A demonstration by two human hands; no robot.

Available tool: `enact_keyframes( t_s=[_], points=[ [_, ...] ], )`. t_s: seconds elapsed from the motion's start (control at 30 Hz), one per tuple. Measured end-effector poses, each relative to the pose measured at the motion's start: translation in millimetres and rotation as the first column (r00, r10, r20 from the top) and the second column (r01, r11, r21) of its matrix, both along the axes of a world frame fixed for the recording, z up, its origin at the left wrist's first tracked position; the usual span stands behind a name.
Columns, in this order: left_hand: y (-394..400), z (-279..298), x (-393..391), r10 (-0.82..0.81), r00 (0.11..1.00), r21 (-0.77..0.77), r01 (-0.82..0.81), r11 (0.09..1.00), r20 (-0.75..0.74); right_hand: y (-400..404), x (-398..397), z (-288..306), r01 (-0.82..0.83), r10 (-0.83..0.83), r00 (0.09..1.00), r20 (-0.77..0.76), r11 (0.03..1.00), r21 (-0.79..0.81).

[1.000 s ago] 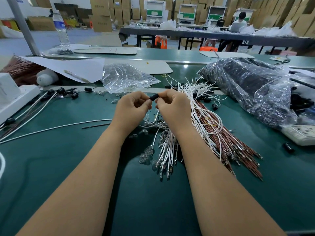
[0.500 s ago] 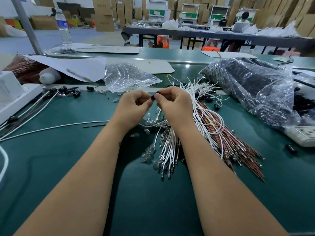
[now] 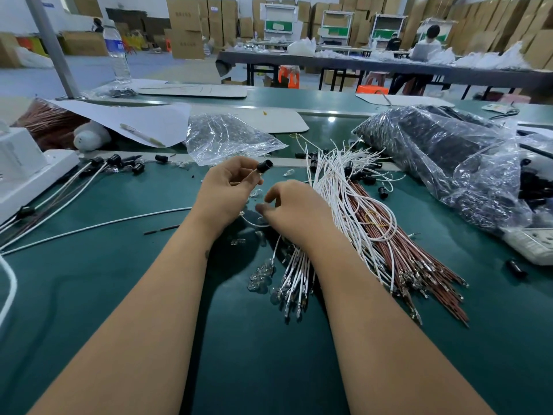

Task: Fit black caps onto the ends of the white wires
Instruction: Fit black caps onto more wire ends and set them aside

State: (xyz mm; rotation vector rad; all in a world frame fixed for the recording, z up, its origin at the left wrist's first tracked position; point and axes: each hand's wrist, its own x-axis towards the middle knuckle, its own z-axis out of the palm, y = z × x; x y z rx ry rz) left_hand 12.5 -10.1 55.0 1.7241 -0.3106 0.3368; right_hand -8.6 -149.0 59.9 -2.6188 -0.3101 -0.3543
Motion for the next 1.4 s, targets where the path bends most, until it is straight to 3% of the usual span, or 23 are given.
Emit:
enact_keyframes(
  t_s=[0.07, 0.23, 0.43, 0.57, 0.67, 0.77, 0.87, 0.97, 1.07, 1.13, 1.4],
  points=[
    [-2, 1, 0, -0.058, 0.998, -0.086, 0.058, 0.995, 0.003, 2, 0, -1, -0.017, 0.019, 1.000, 0.016, 0.996, -0.086],
    [0, 3, 0, -0.194, 0.980, -0.255, 0.196, 0.947, 0.030, 5, 2, -2, -0.049, 0.054, 0.997, 0.045, 0.993, -0.112],
    [1, 4, -1, -0.250, 0.968, -0.295, 0.245, 0.923, 0.024, 7, -1, 0, -0.117, 0.117, 0.993, 0.000, 0.993, -0.035],
    [0, 4, -2, -0.077, 0.997, -0.221, 0.073, 0.972, -0.010, 7, 1, -1, -0.112, 0.114, 0.993, -0.032, 0.992, 0.057],
    [2, 3, -1, 0.061, 0.997, -0.057, -0.064, 0.996, -0.047, 3, 3, 3, -0.068, 0.072, 0.997, -0.003, 0.954, 0.291],
    [0, 1, -3, 0.072, 0.996, 0.088, -0.067, 0.994, -0.055, -4, 4, 8, 0.012, -0.027, 0.999, 0.019, 0.826, 0.563],
    [-3, 1, -7, 0.064, 0.996, 0.165, -0.054, 0.985, -0.056, -10, 4, 11, 0.063, -0.032, 0.998, -0.055, 0.592, 0.803],
    [-3, 2, -9, 0.043, 0.997, 0.175, -0.032, 0.984, -0.058, -12, 4, 12, 0.067, 0.031, 0.996, -0.087, 0.410, 0.910],
    [-3, 3, -9, 0.026, 0.997, 0.213, -0.009, 0.977, -0.077, -11, 4, 13, 0.059, 0.089, 0.992, -0.093, 0.324, 0.944],
    [-4, 4, -10, 0.021, 0.997, 0.226, -0.002, 0.974, -0.080, -11, 5, 13, 0.048, 0.108, 0.990, -0.086, 0.317, 0.947],
    [-4, 5, -13, 0.006, 0.997, 0.240, 0.013, 0.971, -0.080, -10, 5, 10, -0.009, 0.066, 0.997, -0.026, 0.476, 0.880]
  ],
)
